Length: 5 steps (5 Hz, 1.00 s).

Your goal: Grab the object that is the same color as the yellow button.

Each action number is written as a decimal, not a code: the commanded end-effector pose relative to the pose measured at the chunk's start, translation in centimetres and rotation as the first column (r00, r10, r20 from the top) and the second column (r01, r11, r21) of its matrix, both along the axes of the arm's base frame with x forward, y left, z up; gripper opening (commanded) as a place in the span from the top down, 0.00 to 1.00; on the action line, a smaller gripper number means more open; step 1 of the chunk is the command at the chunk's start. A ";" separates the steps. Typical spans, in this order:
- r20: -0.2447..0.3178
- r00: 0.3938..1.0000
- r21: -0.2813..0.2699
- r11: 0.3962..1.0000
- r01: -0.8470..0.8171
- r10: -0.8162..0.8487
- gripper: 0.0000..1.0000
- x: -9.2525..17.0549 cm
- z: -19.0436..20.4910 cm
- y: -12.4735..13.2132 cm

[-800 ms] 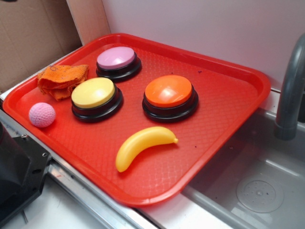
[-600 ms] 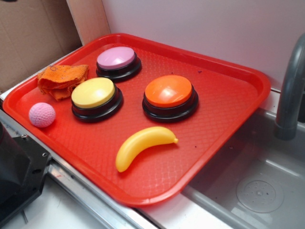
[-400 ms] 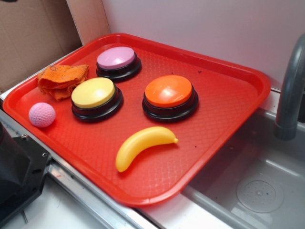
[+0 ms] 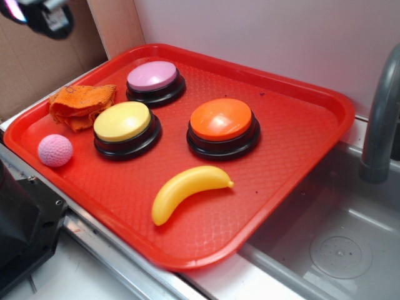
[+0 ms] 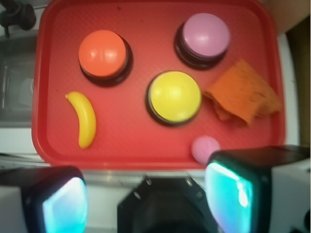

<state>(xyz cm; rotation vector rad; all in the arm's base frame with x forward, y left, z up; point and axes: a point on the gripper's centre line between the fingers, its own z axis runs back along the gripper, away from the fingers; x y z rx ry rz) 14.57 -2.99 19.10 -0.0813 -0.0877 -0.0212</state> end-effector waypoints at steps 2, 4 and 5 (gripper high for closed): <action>0.067 0.990 -0.087 0.988 0.131 -0.125 0.00 4.1 -6.9 -5.5; 0.055 0.971 -0.166 0.957 0.238 -0.232 0.00 4.1 -13.1 -9.4; -0.008 0.968 -0.132 0.960 0.247 -0.250 0.00 3.6 -15.3 -10.1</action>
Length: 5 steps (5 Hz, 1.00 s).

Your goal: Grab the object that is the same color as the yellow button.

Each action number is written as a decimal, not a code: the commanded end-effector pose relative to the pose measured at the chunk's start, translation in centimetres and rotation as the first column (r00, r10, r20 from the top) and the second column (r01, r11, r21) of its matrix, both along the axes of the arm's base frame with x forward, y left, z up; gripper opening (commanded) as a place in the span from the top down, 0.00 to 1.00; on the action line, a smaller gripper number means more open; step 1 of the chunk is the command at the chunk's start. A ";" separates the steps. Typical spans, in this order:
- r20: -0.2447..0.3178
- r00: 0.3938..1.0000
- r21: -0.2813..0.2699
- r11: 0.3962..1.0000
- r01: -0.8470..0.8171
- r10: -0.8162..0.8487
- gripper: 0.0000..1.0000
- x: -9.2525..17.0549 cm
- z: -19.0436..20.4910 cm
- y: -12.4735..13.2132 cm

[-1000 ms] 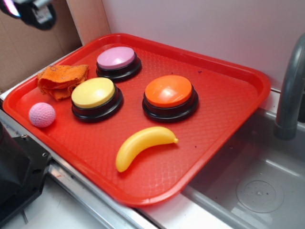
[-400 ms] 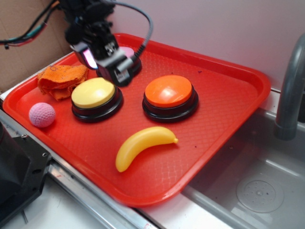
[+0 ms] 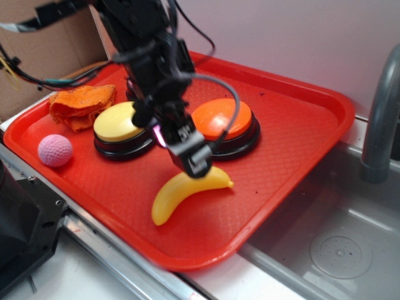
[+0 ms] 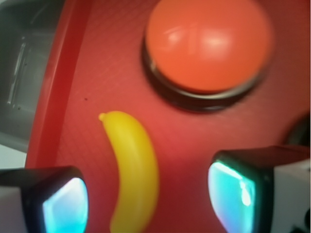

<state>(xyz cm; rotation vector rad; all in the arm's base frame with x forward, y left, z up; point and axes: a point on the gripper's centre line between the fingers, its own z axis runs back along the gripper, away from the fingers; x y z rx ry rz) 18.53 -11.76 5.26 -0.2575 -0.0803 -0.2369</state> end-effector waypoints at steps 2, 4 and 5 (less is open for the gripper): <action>-0.021 1.000 0.139 0.990 -0.019 0.023 0.75 -0.6 -2.2 -1.8; 0.010 0.998 0.124 0.990 -0.069 0.069 1.00 -0.8 -1.6 -1.5; -0.002 0.997 0.123 0.989 -0.079 0.080 1.00 -0.6 0.2 -0.9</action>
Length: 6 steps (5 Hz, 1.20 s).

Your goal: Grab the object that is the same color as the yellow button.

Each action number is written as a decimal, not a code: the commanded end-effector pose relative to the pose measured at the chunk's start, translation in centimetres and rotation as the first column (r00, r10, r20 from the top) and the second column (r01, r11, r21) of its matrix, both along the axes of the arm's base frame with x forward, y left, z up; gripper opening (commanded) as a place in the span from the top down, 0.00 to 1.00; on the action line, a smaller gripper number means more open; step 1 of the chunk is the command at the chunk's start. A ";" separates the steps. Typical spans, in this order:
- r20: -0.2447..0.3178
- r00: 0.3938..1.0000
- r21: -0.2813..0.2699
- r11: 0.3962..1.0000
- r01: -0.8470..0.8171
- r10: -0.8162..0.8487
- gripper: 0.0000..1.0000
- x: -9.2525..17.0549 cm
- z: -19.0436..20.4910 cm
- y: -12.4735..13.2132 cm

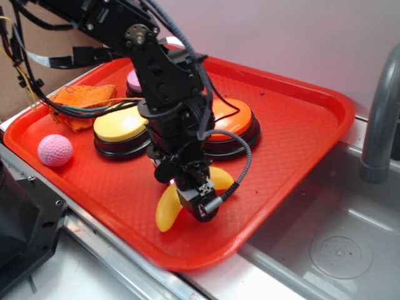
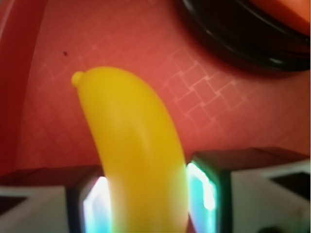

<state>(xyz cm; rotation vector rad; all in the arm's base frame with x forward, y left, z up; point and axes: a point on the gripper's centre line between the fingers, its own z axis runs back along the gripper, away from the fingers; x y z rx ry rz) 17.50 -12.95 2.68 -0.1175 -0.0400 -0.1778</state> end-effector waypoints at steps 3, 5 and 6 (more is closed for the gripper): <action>0.061 0.981 -0.007 0.982 -0.186 0.186 1.00 -0.5 12.3 7.4; 0.057 0.980 0.052 0.980 -0.194 0.191 1.00 -0.7 15.9 12.5; 0.057 0.976 0.102 0.972 -0.213 0.208 1.00 -0.9 16.5 14.4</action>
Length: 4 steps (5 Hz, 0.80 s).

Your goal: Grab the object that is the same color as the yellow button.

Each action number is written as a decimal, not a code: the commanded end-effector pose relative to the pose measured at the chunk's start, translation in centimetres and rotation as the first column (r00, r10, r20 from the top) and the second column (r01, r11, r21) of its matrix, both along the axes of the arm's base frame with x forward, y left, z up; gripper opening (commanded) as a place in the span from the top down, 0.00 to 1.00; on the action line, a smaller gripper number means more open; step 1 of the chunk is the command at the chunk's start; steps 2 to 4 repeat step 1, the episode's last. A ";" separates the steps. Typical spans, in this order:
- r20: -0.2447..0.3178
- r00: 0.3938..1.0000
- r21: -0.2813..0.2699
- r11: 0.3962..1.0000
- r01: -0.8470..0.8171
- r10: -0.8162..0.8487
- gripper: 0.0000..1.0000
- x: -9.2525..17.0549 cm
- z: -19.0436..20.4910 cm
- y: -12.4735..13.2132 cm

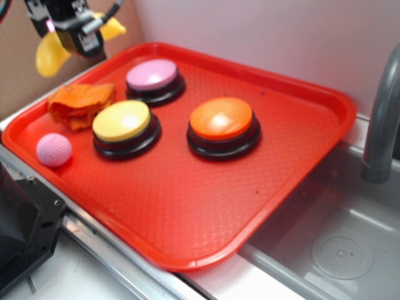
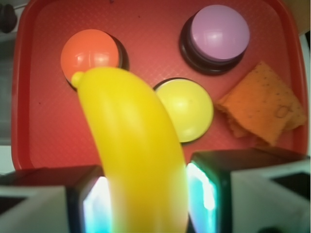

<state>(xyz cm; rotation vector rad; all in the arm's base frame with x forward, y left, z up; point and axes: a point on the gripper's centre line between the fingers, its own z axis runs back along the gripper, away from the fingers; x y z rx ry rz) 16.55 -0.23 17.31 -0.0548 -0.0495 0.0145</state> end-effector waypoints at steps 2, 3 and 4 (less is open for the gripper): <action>0.052 0.998 0.070 0.997 -0.026 0.023 1.00 0.1 1.6 1.7; 0.052 0.998 0.070 0.997 -0.026 0.023 1.00 0.1 1.6 1.7; 0.052 0.998 0.070 0.997 -0.026 0.023 1.00 0.1 1.6 1.7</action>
